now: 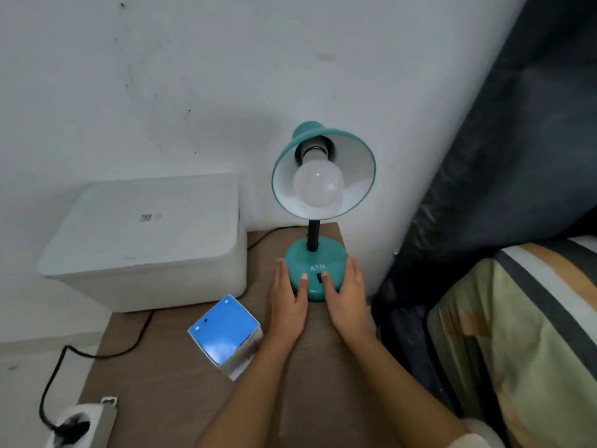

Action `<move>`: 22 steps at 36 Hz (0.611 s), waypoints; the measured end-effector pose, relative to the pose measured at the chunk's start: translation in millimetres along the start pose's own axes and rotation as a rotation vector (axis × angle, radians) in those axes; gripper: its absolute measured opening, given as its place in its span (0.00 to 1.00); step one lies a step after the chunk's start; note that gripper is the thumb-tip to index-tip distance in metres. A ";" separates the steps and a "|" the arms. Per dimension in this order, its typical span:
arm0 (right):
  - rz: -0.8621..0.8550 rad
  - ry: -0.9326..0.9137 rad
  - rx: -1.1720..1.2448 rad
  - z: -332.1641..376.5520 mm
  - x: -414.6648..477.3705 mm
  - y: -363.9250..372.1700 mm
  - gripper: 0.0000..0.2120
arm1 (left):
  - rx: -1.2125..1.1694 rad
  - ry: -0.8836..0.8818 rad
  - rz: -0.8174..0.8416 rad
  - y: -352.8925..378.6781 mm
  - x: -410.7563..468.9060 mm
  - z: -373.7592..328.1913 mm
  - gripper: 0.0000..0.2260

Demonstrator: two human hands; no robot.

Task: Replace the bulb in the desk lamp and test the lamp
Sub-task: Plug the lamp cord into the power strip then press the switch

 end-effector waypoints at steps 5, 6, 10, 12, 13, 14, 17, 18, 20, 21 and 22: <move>-0.023 -0.015 -0.023 -5.0 2.7 2.4 0.30 | 0.158 0.046 -0.017 3.6 -0.3 3.9 0.29; -0.022 -0.017 -0.026 -5.9 3.6 2.9 0.30 | 0.173 0.048 -0.019 3.7 -0.5 4.0 0.29; -0.022 -0.028 -0.009 -8.8 5.1 2.4 0.32 | 0.205 0.074 -0.023 1.7 -3.0 1.2 0.28; -0.027 -0.033 0.005 -9.9 4.8 2.0 0.34 | 0.208 0.090 -0.026 -0.1 -5.0 -1.5 0.27; -0.032 -0.041 0.006 -10.2 4.7 1.8 0.35 | 0.205 0.090 -0.027 -0.9 -5.9 -2.5 0.27; -0.038 -0.049 -0.001 -10.7 5.0 1.7 0.36 | 0.204 0.090 -0.030 -1.5 -6.5 -3.3 0.27; -0.056 -0.089 -0.059 -8.7 3.8 1.5 0.37 | 0.205 0.084 -0.024 -1.4 -6.4 -3.5 0.27; -0.058 -0.094 -0.081 -8.8 2.7 1.8 0.37 | 0.206 0.082 -0.020 -0.9 -6.4 -3.2 0.27; -0.059 -0.096 -0.114 -9.8 1.8 3.0 0.37 | 0.211 0.087 -0.019 -0.8 -6.5 -3.7 0.27; -0.059 -0.098 -0.122 -10.2 1.8 3.7 0.37 | 0.213 0.091 -0.022 -1.2 -6.5 -4.2 0.27; -0.056 -0.098 -0.125 -10.6 1.9 4.3 0.37 | 0.214 0.093 -0.024 -1.4 -6.4 -4.4 0.27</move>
Point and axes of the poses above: each hand's wrist, its own x-axis towards the middle knuckle, its own y-axis out of the palm, z = x × y, the point moved 8 cm from there along x, towards the middle knuckle, and after that the axes turned 3 degrees about x, right-handed, at the moved point
